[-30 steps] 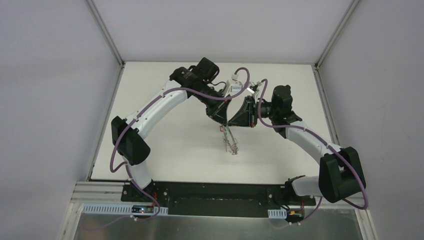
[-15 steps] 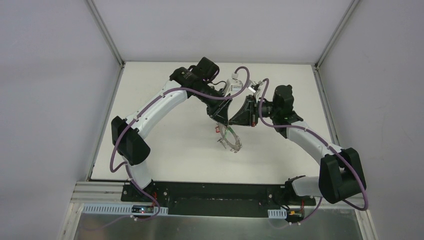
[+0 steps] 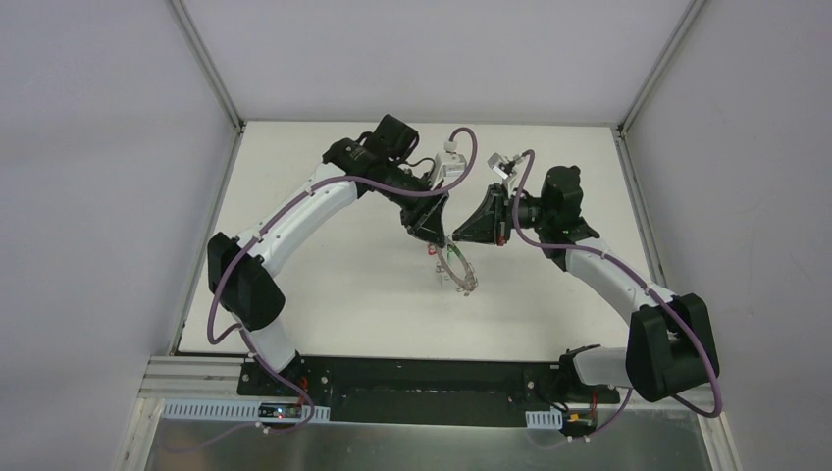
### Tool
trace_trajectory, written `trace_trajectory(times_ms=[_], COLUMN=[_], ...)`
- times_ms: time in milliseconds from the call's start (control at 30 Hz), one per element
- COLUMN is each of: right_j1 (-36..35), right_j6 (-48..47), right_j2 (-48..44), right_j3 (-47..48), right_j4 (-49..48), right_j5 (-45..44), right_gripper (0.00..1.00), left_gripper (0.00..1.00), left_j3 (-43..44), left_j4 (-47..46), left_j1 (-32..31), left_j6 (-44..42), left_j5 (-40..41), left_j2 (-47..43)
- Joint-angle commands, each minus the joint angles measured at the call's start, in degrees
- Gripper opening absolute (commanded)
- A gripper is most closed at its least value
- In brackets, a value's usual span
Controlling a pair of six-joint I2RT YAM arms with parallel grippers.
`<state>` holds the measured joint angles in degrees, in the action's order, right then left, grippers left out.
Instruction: Put the keys on the keyring
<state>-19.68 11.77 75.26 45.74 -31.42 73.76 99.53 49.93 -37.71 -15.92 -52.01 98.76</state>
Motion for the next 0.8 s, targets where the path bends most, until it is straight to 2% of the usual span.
trace_trajectory(times_ms=[0,200,300,767], right_j1=[0.6,0.8,0.9,1.9], right_j6=[2.3,2.7,2.8,2.5], right_j2=[-2.1,-1.9,-1.8,-1.9], right_j3=[2.5,2.5,2.5,2.0], right_j4=[-4.8,-5.2,-5.4,-5.4], right_j5=[0.8,0.7,0.7,-0.2], right_gripper=[0.00,0.00,0.00,0.00], left_gripper=[0.43,0.43,0.40,0.00], left_j3=[-2.3,-4.6,-5.8,-8.5], left_j4=[-6.4,-9.7,-10.7,-13.2], left_j1=[0.4,0.4,0.4,0.4], left_j6=[1.2,2.7,3.4,5.5], left_j5=[-4.2,-6.2,-7.2,-11.5], left_j2=[-3.2,-3.0,-3.0,-2.8])
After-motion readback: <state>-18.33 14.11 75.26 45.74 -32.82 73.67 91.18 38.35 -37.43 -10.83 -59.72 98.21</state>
